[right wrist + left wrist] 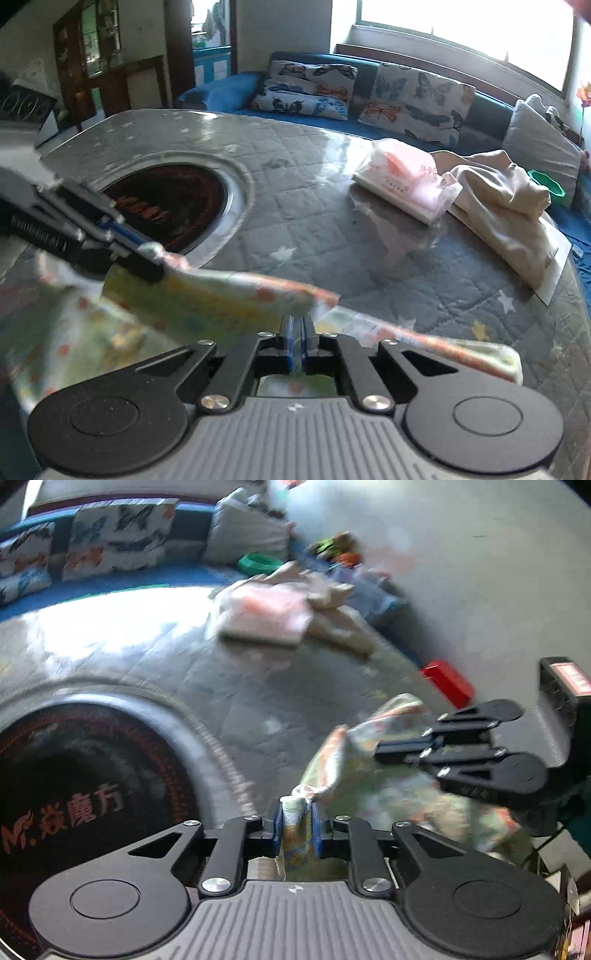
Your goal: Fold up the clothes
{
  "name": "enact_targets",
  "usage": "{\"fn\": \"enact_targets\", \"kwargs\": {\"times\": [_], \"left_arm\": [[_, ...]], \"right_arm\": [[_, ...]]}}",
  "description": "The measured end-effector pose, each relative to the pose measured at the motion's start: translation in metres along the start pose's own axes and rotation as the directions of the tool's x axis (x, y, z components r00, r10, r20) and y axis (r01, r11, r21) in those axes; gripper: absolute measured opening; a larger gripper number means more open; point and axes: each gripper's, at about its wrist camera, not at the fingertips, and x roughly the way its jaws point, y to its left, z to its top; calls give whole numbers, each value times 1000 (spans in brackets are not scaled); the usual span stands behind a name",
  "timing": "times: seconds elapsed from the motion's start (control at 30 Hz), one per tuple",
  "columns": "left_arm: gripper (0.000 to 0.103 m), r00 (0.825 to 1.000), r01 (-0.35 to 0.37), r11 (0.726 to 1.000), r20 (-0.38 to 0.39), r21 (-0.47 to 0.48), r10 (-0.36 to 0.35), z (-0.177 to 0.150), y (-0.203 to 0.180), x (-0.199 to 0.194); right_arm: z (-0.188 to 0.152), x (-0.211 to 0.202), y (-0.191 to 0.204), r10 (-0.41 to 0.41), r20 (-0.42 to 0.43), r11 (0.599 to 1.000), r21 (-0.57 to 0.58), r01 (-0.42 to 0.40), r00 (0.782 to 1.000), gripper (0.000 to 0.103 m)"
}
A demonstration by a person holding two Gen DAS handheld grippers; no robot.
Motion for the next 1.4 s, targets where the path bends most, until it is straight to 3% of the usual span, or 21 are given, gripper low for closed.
{"fn": "enact_targets", "kwargs": {"times": [0.13, 0.3, 0.43, 0.53, 0.63, 0.73, 0.77, 0.87, 1.0, 1.13, 1.27, 1.4], "left_arm": [[15, 997, 62, 989, 42, 137, -68, -11, -41, -16], [15, 988, 141, 935, 7, 325, -152, -40, -96, -15], [13, 978, 207, 888, -65, 411, -198, -62, -120, -2], [13, 974, 225, 874, -115, 431, -194, -75, -129, 8], [14, 979, 204, 873, -111, 443, -173, -81, -131, 8], [18, 985, 169, 885, -54, 433, -162, -73, -129, -5], [22, 988, 148, 888, -27, 434, -151, -70, -128, -10], [50, 992, 74, 895, 55, 439, -109, -66, -131, -21], [54, 993, 14, 914, 101, 405, -60, -55, -131, -16], [55, 998, 2, 937, 53, 350, -22, -46, -126, 4], [52, 999, 23, 950, 18, 313, -30, -45, -121, 18], [28, 999, 41, 945, 16, 325, -48, -49, -125, 18]], "right_arm": [[-3, -17, -6, -52, 21, 998, 20, 52, 998, 15], [10, -33, -21, -137, 87, 988, 81, 130, 987, 33], [15, -34, -20, -93, 92, 993, 87, 85, 991, 39], [6, -25, -9, -81, 42, 996, 48, 79, 996, 40], [-13, -22, -3, -95, 2, 994, 46, 94, 996, 40], [-32, -27, -3, -99, -17, 992, 81, 100, 995, 41], [-38, -29, -3, -103, -21, 991, 87, 105, 994, 41], [-52, -37, 0, -124, -26, 986, 104, 126, 992, 41], [-65, -44, -5, -129, -34, 979, 153, 133, 991, 41], [-70, -49, -10, -116, -36, 974, 193, 121, 993, 42], [-63, -59, -20, -116, -6, 968, 223, 115, 993, 43], [-47, -64, -45, -174, 23, 948, 274, 161, 985, 44]]}}
